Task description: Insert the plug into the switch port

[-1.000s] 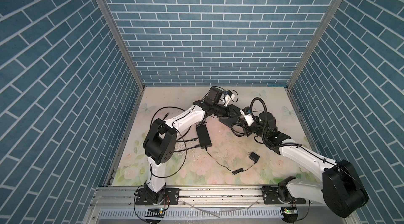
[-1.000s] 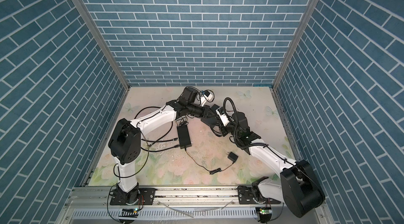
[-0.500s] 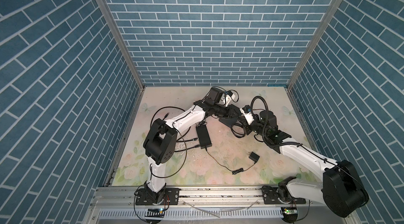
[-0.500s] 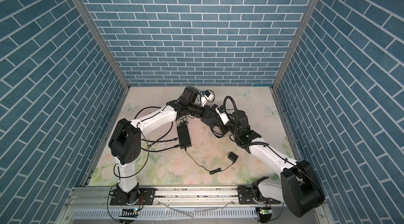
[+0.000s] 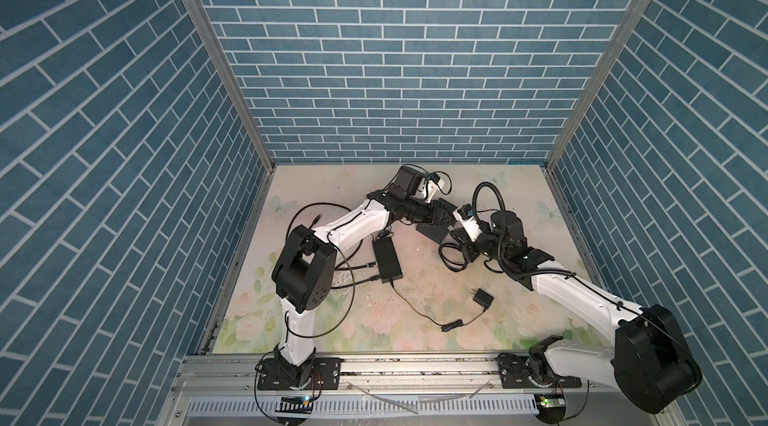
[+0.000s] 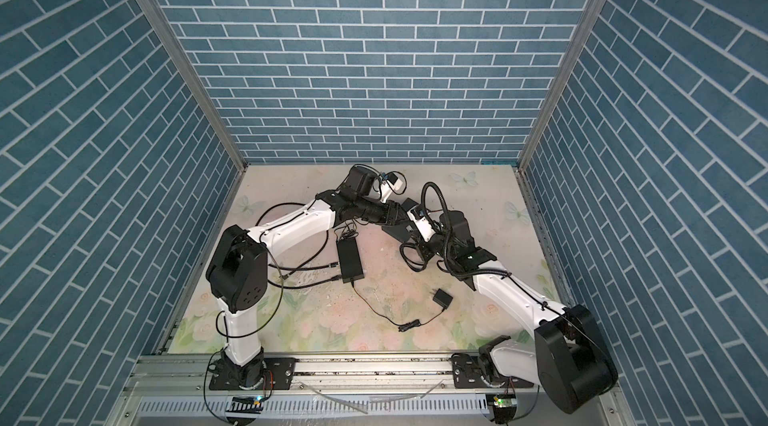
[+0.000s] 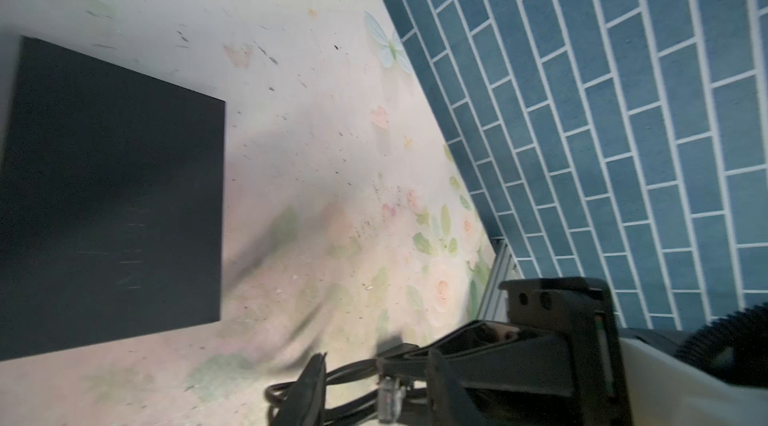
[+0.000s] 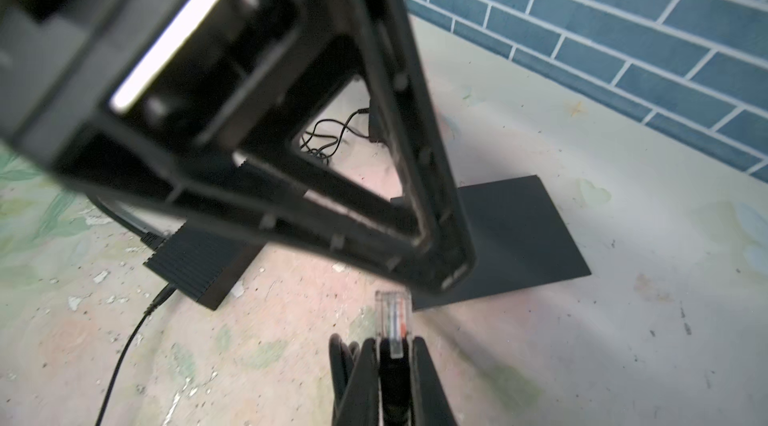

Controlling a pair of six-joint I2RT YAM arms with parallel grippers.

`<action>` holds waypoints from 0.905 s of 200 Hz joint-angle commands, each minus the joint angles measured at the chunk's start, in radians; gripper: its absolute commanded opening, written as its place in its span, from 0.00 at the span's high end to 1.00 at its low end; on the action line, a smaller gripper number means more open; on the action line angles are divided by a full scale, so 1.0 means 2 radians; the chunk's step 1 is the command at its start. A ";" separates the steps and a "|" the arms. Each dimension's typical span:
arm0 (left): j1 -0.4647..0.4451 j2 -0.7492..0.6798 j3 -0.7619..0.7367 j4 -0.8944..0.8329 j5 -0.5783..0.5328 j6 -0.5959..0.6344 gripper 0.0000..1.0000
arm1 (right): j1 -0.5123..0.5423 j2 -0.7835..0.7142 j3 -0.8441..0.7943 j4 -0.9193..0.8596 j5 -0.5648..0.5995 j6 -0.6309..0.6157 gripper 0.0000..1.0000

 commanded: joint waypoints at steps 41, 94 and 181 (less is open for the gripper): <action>0.041 -0.001 0.041 -0.095 -0.122 0.090 0.54 | -0.066 0.050 0.173 -0.313 -0.024 -0.093 0.99; 0.052 0.011 0.017 -0.080 -0.126 0.088 0.53 | -0.105 0.191 0.262 -0.492 0.052 -0.186 1.00; 0.058 0.094 0.077 -0.036 -0.113 0.098 0.51 | -0.081 0.333 0.294 -0.328 -0.001 -0.234 1.00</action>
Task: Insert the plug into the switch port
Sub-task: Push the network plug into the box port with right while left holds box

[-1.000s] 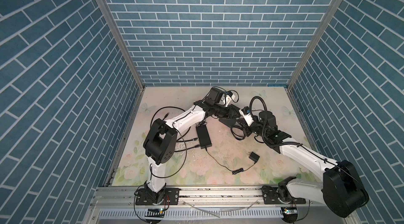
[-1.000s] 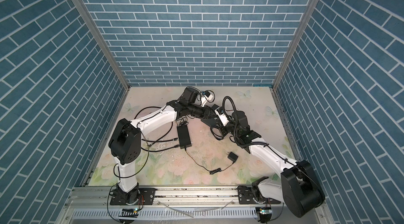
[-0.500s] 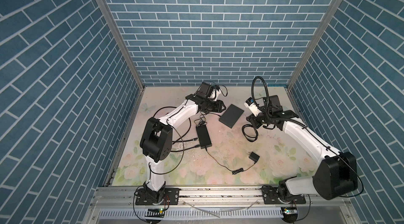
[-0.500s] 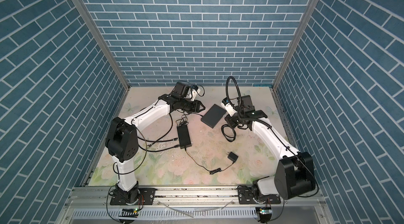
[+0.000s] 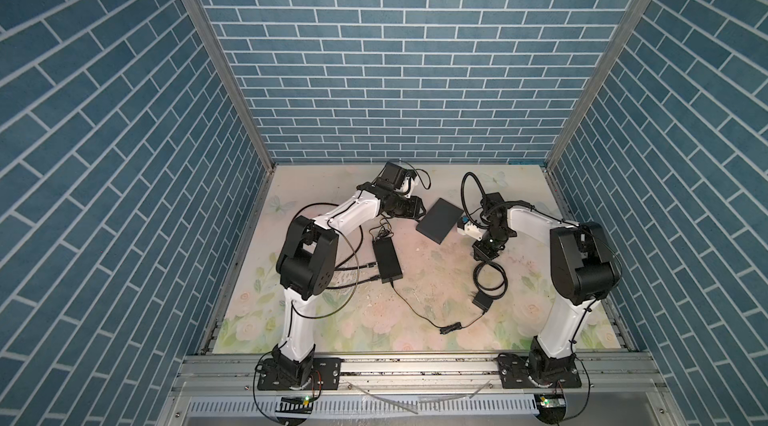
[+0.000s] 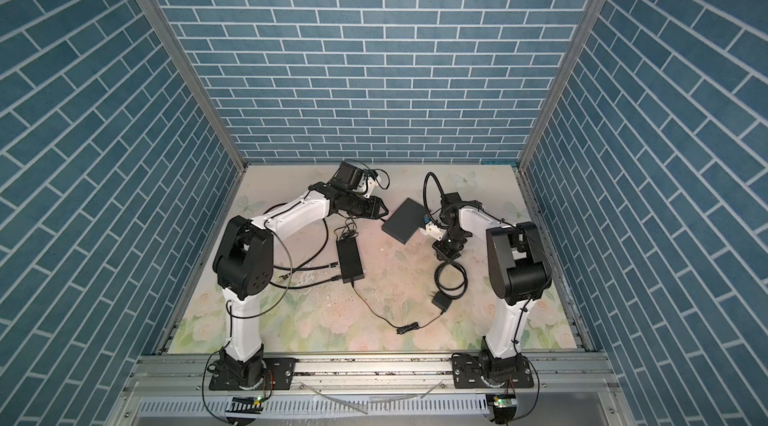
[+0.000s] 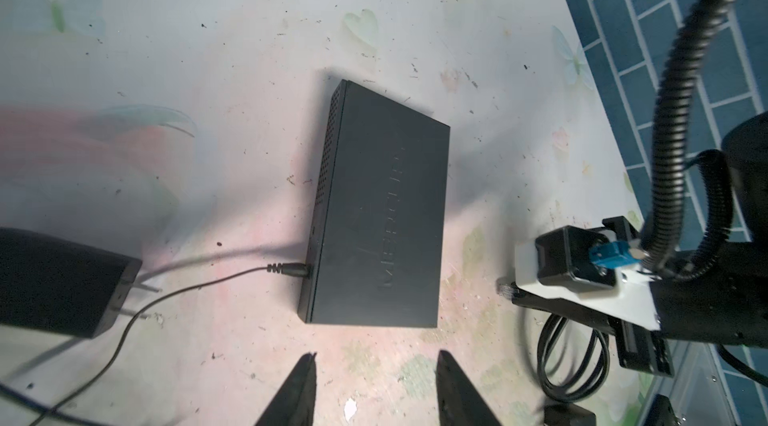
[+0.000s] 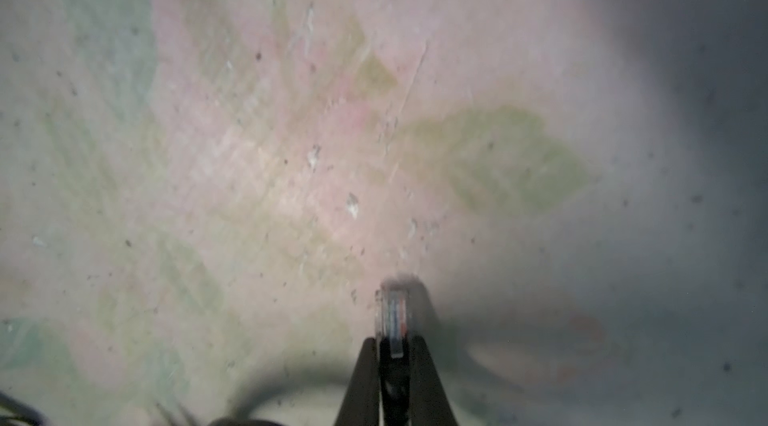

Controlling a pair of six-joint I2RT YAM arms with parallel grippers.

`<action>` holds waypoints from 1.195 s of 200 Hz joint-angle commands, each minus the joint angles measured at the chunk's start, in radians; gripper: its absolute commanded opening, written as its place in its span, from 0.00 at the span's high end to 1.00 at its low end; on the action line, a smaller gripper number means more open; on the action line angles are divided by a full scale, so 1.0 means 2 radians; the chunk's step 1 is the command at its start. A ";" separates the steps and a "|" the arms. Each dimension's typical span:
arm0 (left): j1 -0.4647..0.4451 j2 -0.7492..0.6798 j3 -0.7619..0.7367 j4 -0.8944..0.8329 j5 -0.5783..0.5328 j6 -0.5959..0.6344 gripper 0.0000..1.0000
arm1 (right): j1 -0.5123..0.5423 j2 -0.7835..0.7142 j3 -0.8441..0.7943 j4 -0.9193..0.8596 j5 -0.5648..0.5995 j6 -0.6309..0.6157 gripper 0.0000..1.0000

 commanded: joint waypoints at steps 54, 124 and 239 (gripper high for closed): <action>0.004 0.133 0.137 0.037 0.020 0.004 0.50 | 0.027 0.051 0.073 0.043 -0.069 -0.058 1.00; 0.004 0.194 0.190 0.031 0.059 -0.008 0.48 | 0.027 0.061 0.079 0.086 -0.069 -0.050 1.00; -0.016 0.190 0.175 -0.027 0.049 0.001 0.48 | 0.027 0.063 0.078 0.153 -0.020 -0.024 1.00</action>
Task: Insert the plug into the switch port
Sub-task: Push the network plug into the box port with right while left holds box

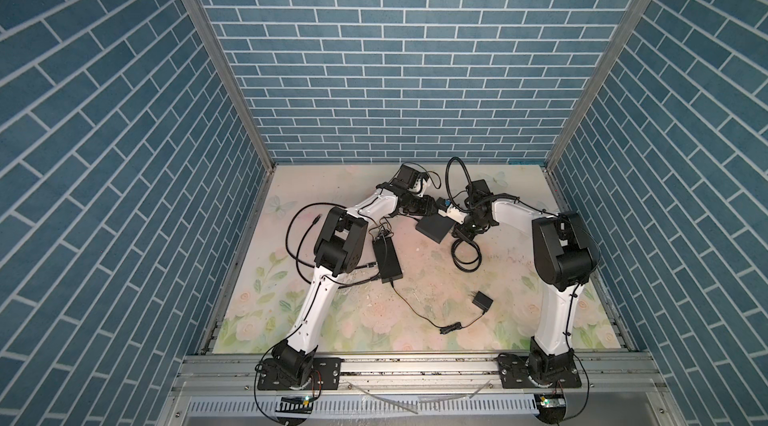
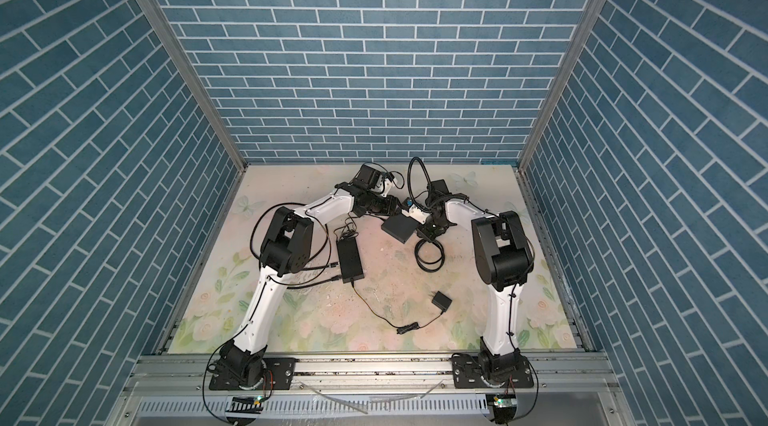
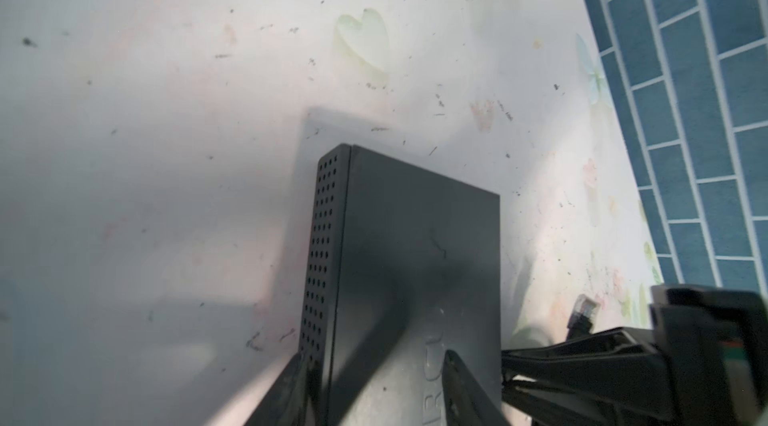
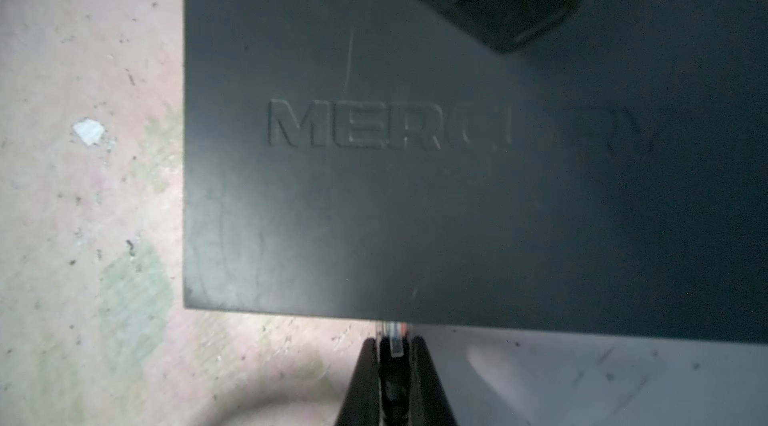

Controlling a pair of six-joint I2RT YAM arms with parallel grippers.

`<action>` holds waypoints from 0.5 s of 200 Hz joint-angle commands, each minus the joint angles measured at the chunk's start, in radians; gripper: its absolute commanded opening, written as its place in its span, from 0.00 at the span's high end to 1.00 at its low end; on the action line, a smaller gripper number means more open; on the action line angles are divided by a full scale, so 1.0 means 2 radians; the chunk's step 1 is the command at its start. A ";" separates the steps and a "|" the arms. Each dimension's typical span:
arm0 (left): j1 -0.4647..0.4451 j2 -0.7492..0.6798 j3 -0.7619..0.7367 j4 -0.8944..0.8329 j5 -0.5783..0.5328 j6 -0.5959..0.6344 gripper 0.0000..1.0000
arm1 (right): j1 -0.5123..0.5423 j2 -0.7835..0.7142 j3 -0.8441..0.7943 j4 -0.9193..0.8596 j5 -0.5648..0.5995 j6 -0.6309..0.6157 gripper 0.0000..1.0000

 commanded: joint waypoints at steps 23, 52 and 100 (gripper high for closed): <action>-0.016 -0.007 -0.009 -0.040 -0.004 0.006 0.48 | 0.001 -0.008 0.004 0.047 0.022 0.006 1.00; -0.021 0.002 0.002 -0.046 0.007 0.009 0.48 | 0.001 -0.025 -0.001 0.066 -0.001 0.009 1.00; -0.022 0.030 0.048 -0.079 0.034 0.016 0.49 | 0.009 -0.020 0.005 0.088 -0.024 0.009 1.00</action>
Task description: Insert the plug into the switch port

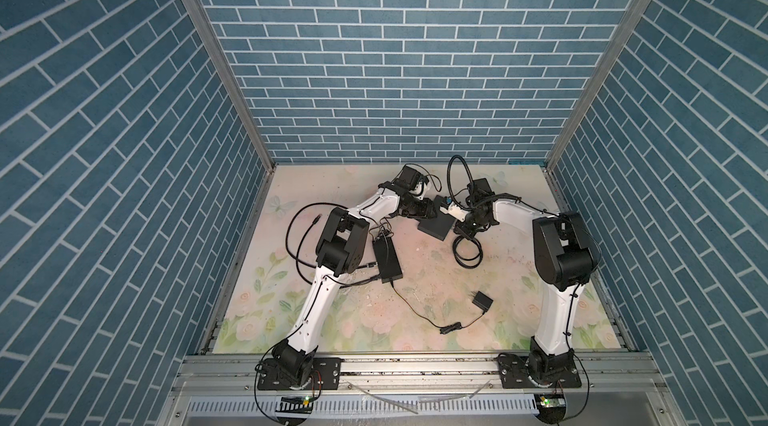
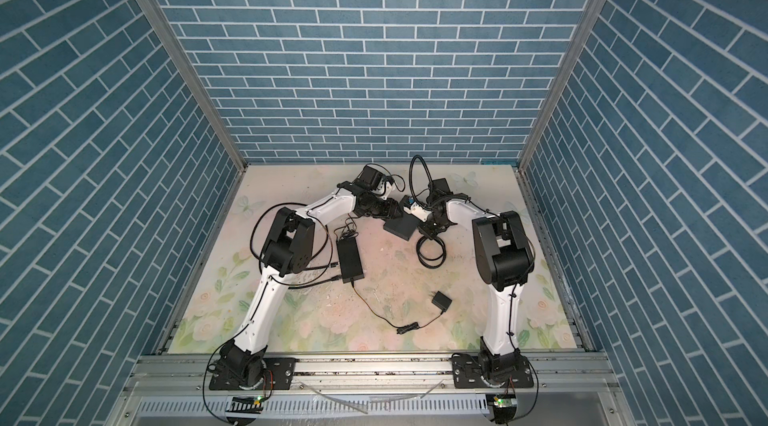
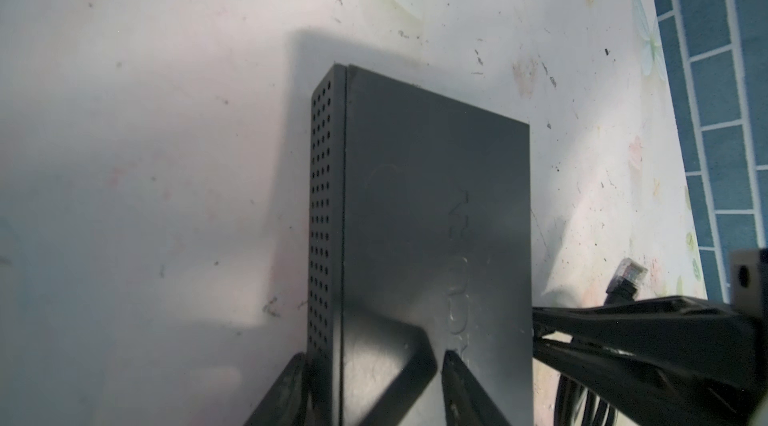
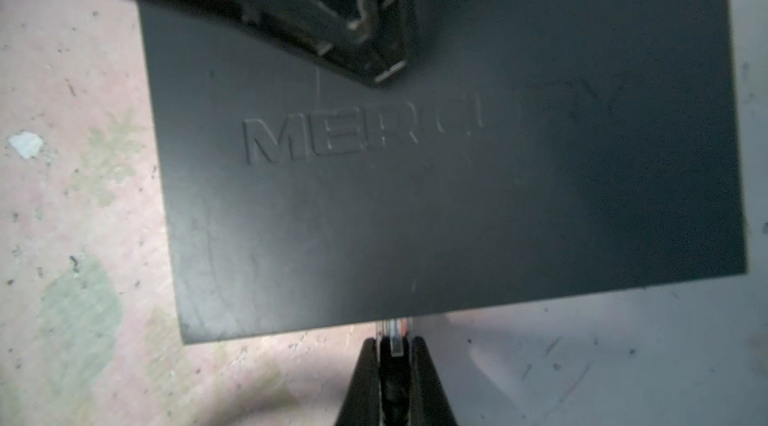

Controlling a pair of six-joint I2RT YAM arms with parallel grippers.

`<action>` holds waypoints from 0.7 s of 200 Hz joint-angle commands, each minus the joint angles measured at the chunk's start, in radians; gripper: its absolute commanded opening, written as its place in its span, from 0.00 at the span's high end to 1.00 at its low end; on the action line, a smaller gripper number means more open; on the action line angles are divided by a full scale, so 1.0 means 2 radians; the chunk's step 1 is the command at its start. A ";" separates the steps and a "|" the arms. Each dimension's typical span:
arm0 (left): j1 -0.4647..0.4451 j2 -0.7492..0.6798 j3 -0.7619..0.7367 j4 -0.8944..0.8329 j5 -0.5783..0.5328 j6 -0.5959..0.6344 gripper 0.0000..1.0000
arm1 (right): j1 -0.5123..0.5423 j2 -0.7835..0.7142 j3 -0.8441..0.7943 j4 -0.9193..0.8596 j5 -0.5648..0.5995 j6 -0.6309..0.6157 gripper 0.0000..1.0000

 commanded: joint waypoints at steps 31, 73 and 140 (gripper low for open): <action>-0.017 0.026 0.031 -0.040 0.065 0.020 0.49 | 0.016 -0.021 0.008 0.079 -0.032 0.020 1.00; -0.017 0.024 0.027 -0.041 0.086 0.030 0.49 | 0.016 -0.040 -0.009 0.137 -0.081 0.097 1.00; -0.016 0.067 0.097 -0.097 0.106 0.093 0.49 | 0.041 -0.044 -0.037 0.167 -0.125 0.080 1.00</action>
